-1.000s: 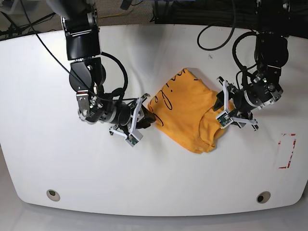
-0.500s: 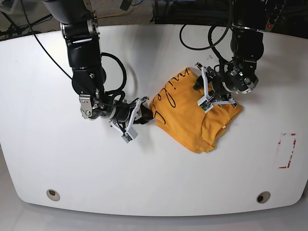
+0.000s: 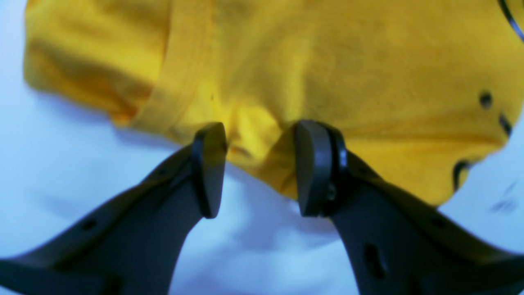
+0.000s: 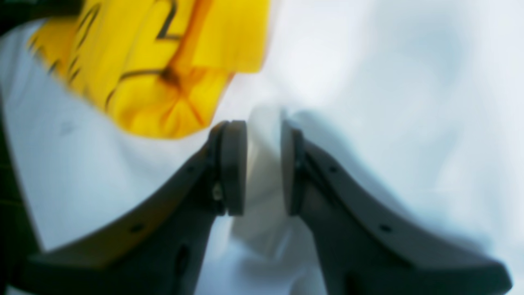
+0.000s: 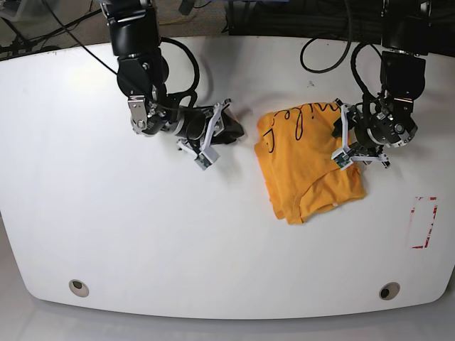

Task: Fold the T-shirt properly
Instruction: 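Grasp the folded shirt with the left gripper and carry it off the table edge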

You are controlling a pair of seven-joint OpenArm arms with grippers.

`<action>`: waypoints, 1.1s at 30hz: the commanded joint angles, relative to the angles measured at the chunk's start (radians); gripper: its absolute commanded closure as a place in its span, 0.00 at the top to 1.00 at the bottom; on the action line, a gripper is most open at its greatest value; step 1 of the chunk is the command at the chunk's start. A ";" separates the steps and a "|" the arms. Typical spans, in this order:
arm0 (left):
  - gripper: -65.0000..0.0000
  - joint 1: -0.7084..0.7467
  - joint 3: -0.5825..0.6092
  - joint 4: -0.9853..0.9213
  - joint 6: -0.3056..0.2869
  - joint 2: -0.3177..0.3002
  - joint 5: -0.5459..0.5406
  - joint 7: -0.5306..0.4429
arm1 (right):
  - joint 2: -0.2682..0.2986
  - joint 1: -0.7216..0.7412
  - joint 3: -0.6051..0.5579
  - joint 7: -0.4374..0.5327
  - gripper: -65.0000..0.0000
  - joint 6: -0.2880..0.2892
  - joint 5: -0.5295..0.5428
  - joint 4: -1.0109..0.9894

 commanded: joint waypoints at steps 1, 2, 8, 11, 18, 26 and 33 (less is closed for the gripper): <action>0.40 -0.015 -0.012 0.020 0.002 -0.065 0.002 -0.001 | -0.017 -0.004 -0.035 -0.023 0.20 0.009 0.013 0.067; 0.40 -0.016 -0.012 0.020 0.002 -0.081 0.002 -0.001 | -0.017 -0.012 -0.052 -0.028 0.20 0.009 0.013 0.087; 0.40 -0.044 -0.030 0.173 0.002 -0.130 0.001 0.006 | -0.015 -0.062 -0.089 -0.032 0.20 0.009 0.013 0.182; 0.40 -0.027 -0.059 0.274 0.002 -0.105 0.001 0.007 | 0.008 -0.064 -0.089 -0.032 0.20 0.009 0.013 0.185; 0.62 -0.016 -0.087 0.319 0.002 0.067 0.011 0.007 | 0.038 -0.061 -0.087 -0.032 0.20 0.009 0.013 0.185; 0.76 0.041 -0.116 0.280 0.179 0.245 0.011 -0.060 | 0.075 -0.049 -0.086 -0.032 0.20 0.009 0.013 0.185; 0.76 0.148 -0.111 0.156 0.417 0.297 0.010 -0.321 | 0.078 -0.050 -0.035 -0.032 0.20 0.009 0.015 0.185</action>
